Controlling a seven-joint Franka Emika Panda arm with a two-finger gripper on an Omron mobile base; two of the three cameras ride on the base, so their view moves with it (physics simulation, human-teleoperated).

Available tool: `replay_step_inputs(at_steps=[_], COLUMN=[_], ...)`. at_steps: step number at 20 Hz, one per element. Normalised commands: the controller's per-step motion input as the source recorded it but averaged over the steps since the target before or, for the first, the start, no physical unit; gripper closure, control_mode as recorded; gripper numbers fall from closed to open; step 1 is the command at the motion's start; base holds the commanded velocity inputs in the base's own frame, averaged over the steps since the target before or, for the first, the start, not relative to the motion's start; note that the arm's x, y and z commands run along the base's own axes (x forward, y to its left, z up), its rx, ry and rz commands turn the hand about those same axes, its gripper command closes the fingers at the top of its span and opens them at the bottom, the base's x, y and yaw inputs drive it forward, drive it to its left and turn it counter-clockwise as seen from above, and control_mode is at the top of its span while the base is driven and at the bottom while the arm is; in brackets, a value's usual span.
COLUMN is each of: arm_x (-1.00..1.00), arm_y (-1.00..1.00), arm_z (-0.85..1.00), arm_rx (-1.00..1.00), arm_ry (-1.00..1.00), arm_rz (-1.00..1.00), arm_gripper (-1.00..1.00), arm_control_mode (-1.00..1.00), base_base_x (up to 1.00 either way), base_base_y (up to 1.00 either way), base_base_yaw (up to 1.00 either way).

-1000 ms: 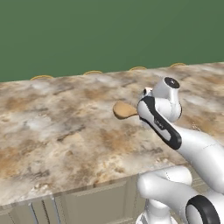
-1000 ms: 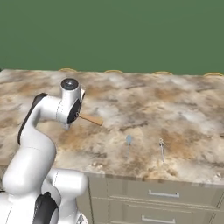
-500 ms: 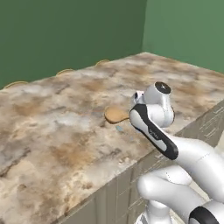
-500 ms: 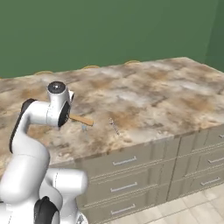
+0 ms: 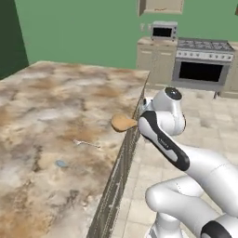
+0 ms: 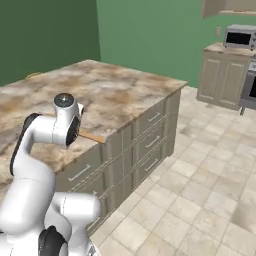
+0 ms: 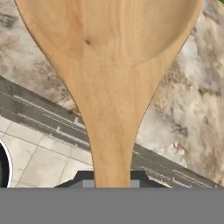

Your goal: Organize the utensils by type. Pick up the wooden spoons from the counter and place them in the open cabinet. Then pick up the metallic utensils from the counter and place them in the open drawer.

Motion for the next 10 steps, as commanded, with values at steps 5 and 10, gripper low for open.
replay_step_inputs(at_steps=[5, 10], arm_x=[0.0, 0.0], arm_y=[0.0, 0.0], arm_z=[0.0, 0.0], arm_rx=[0.0, 0.0], arm_ry=[0.0, 0.0], arm_rz=[0.0, 0.0], arm_gripper=[1.0, 1.0], arm_control_mode=[1.0, 1.0], base_base_x=[0.16, 0.62], base_base_y=[-0.45, -0.24], base_base_yaw=[-0.71, -0.47])
